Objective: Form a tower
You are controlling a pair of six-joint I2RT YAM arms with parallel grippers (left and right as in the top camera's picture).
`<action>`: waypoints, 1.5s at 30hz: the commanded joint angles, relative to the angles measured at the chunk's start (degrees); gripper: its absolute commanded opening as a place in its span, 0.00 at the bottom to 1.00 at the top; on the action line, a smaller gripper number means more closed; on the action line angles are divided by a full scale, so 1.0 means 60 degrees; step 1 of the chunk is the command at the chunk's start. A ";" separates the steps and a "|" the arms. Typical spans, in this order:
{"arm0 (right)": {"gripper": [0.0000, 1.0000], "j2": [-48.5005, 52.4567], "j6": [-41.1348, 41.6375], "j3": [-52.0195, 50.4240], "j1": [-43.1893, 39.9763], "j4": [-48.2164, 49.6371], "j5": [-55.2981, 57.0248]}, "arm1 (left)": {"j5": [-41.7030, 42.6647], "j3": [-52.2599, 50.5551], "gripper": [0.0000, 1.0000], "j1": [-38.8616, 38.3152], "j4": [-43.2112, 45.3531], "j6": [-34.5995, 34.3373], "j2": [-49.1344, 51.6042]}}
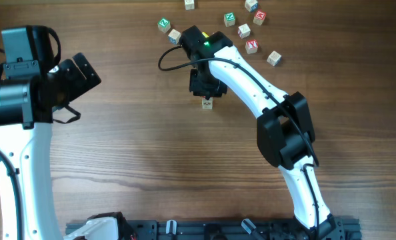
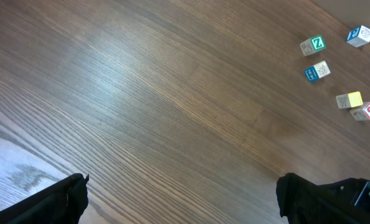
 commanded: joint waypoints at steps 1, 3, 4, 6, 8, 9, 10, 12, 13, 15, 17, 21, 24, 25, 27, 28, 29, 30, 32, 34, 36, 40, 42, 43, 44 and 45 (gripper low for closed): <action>0.34 0.0244 0.0113 -0.0029 0.0004 -0.0007 -0.0080 | -0.0051 -0.0011 1.00 0.0036 0.0026 -0.0095 -0.0138; 0.39 0.0244 0.0109 -0.0029 0.0000 -0.0007 -0.0080 | -0.0051 -0.0011 1.00 0.0036 0.0026 -0.0095 -0.0138; 0.49 0.0244 0.0106 -0.0029 0.0000 -0.0007 -0.0080 | -0.0051 -0.0011 1.00 0.0036 0.0026 -0.0095 -0.0138; 0.61 0.0244 0.0109 -0.0029 0.0000 -0.0007 -0.0080 | -0.0051 -0.0011 1.00 0.0036 0.0026 -0.0098 -0.0138; 0.71 0.0248 0.0109 -0.0029 0.0000 -0.0004 -0.0080 | -0.0051 -0.0011 1.00 0.0036 0.0026 -0.0095 -0.0138; 0.73 0.0248 0.0106 -0.0036 0.0004 0.0000 -0.0080 | -0.0051 -0.0011 1.00 0.0036 0.0026 -0.0095 -0.0138; 0.72 0.0248 0.0106 -0.0036 0.0000 0.0007 -0.0080 | -0.0051 -0.0011 1.00 0.0036 0.0026 -0.0098 -0.0138; 0.73 0.0248 0.0106 -0.0036 0.0000 0.0051 -0.0080 | -0.0051 -0.0011 1.00 0.0036 0.0026 -0.0095 -0.0138; 0.73 0.0266 0.0109 -0.0036 -0.0004 0.0066 -0.0080 | -0.0051 -0.0011 1.00 0.0036 0.0026 -0.0095 -0.0138; 0.73 0.0302 0.0106 -0.0036 -0.0004 0.0066 -0.0080 | -0.0051 -0.0011 1.00 0.0036 0.0026 -0.0098 -0.0138; 0.73 0.0372 0.0109 -0.0036 -0.0004 0.0058 -0.0084 | -0.0051 -0.0011 1.00 0.0036 0.0026 -0.0095 -0.0138; 0.73 0.0637 0.0102 -0.0036 -0.0004 0.0015 -0.0259 | -0.0051 -0.0011 1.00 0.0036 0.0026 -0.0098 -0.0138; 0.72 0.0659 0.0098 -0.0036 -0.0004 0.0018 -0.0441 | -0.0051 -0.0011 1.00 0.0036 0.0026 -0.0098 -0.0138; 0.72 0.0663 0.0080 -0.0036 -0.0004 0.0015 -0.0441 | -0.0051 -0.0011 1.00 0.0036 0.0026 -0.0095 -0.0138; 0.72 0.0739 0.0025 -0.0036 -0.0004 -0.0007 -0.0441 | -0.0051 -0.0011 1.00 0.0036 0.0026 -0.0098 -0.0138; 0.72 0.0790 0.0029 -0.0036 -0.0004 -0.0007 -0.0441 | -0.0051 -0.0011 1.00 0.0036 0.0026 -0.0095 -0.0138; 0.70 0.0820 0.0033 -0.0036 -0.0004 -0.0007 -0.0444 | -0.0051 -0.0011 1.00 0.0036 0.0026 -0.0095 -0.0138; 0.68 0.0838 0.0033 -0.0036 -0.0004 -0.0011 -0.0441 | -0.0051 -0.0011 1.00 0.0036 0.0026 -0.0095 -0.0138; 0.66 0.0838 0.0029 -0.0036 -0.0004 -0.0011 -0.0441 | -0.0051 -0.0011 1.00 0.0036 0.0026 -0.0098 -0.0138; 0.64 0.0838 0.0029 -0.0036 -0.0004 -0.0018 -0.0441 | -0.0051 -0.0011 1.00 0.0036 0.0026 -0.0095 -0.0138; 0.60 0.0838 0.0007 -0.0036 -0.0004 -0.0080 -0.0441 | -0.0051 -0.0011 1.00 0.0036 0.0026 -0.0095 -0.0138; 0.54 0.0838 -0.0138 -0.0036 -0.0004 -0.0153 -0.0437 | -0.0051 -0.0011 1.00 0.0036 0.0026 -0.0095 -0.0138; 0.53 0.0838 -0.0138 -0.0036 -0.0004 -0.0153 -0.0441 | -0.0051 -0.0011 1.00 0.0036 0.0026 -0.0098 -0.0138; 0.52 0.0838 -0.0142 -0.0036 -0.0004 -0.0153 -0.0441 | -0.0051 -0.0011 1.00 0.0036 0.0026 -0.0095 -0.0138; 0.51 0.0838 -0.0138 -0.0036 -0.0004 -0.0153 -0.0441 | -0.0051 -0.0011 1.00 0.0036 0.0026 -0.0095 -0.0138; 0.49 0.0838 -0.0142 -0.0036 -0.0004 -0.0153 -0.0441 | -0.0051 -0.0011 1.00 0.0036 0.0026 -0.0095 -0.0138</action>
